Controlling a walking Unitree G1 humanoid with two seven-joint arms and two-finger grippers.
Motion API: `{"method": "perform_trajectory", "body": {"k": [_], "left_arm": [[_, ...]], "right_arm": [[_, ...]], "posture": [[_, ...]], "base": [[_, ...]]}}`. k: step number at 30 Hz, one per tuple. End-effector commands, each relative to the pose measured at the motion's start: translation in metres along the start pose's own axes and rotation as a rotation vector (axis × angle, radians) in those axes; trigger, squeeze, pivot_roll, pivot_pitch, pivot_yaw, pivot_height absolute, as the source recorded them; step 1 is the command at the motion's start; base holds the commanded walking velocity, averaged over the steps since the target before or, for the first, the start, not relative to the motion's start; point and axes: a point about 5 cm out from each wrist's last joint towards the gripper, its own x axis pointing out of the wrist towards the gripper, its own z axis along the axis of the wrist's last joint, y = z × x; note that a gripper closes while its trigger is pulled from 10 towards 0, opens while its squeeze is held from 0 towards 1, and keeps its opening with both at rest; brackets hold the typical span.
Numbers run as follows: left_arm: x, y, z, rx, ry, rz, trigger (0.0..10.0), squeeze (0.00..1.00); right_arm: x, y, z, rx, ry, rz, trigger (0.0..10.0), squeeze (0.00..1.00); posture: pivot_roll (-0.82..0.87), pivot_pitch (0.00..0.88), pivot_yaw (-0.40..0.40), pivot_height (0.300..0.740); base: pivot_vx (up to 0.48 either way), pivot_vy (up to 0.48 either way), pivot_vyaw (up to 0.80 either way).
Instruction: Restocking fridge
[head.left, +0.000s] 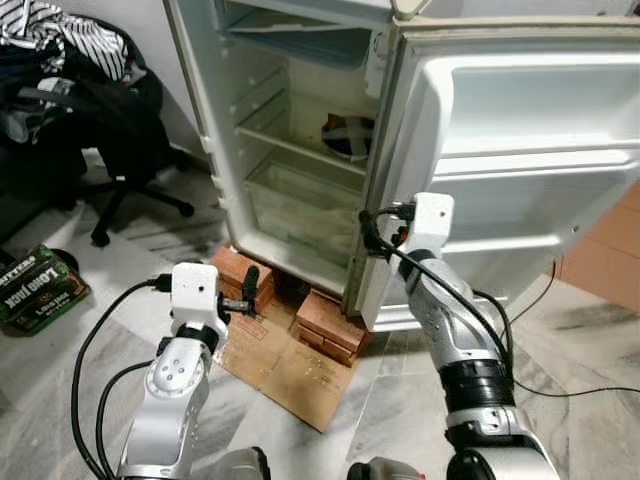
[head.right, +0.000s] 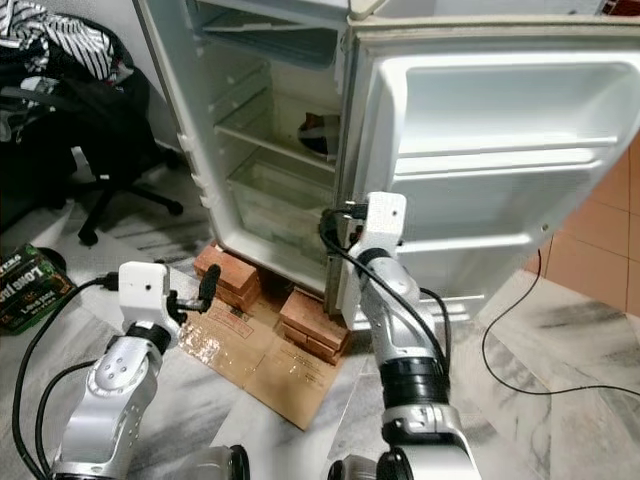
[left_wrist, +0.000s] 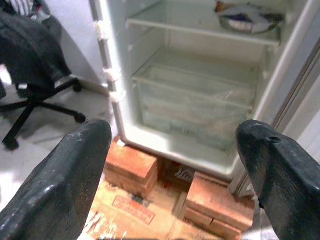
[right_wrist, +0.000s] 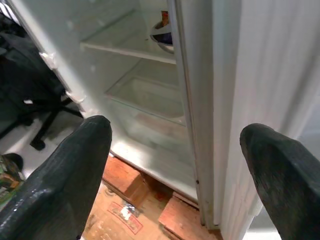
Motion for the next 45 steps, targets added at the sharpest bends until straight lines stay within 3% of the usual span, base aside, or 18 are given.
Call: {"method": "perform_trajectory", "body": {"k": [1, 10, 18, 31, 36, 45], "left_arm": [[-0.005, 0.007, 0.001, 0.015, 0.008, 0.038, 10.0, 0.00], [-0.012, 0.009, 0.001, 0.017, 0.016, 0.053, 10.0, 0.00], [-0.017, 0.010, -0.002, 0.021, 0.041, 0.043, 10.0, 0.00], [-0.019, 0.011, -0.001, 0.006, 0.054, 0.049, 10.0, 0.00], [-0.022, 0.011, -0.003, -0.005, 0.063, 0.055, 10.0, 0.00], [-0.018, 0.005, -0.005, -0.013, 0.074, 0.027, 10.0, 0.00]], "right_arm": [[0.002, 0.004, 0.000, -0.013, -0.002, -0.007, 10.0, 0.00], [-0.004, -0.014, 0.000, -0.090, -0.047, -0.105, 10.0, 0.00], [-0.021, -0.036, -0.020, -0.134, -0.003, -0.190, 10.0, 0.00], [0.000, -0.016, 0.009, -0.010, -0.143, -0.160, 10.0, 0.00], [-0.003, -0.028, 0.015, -0.005, -0.176, -0.194, 10.0, 0.00], [-0.018, -0.050, 0.002, -0.029, -0.157, -0.244, 10.0, 0.00]], "posture": [[0.09, 0.152, -0.004, 0.740], [0.11, 0.156, -0.008, 0.740], [0.10, 0.160, 0.005, 0.740], [0.13, 0.168, 0.007, 0.740], [0.13, 0.168, 0.004, 0.740], [0.09, 0.164, 0.003, 0.740]], "base": [[0.000, 0.000, 0.00], [0.000, 0.000, 0.00], [0.000, 0.000, 0.00], [0.000, 0.000, 0.00], [0.000, 0.146, -0.31], [0.000, 0.367, -0.27]]}}
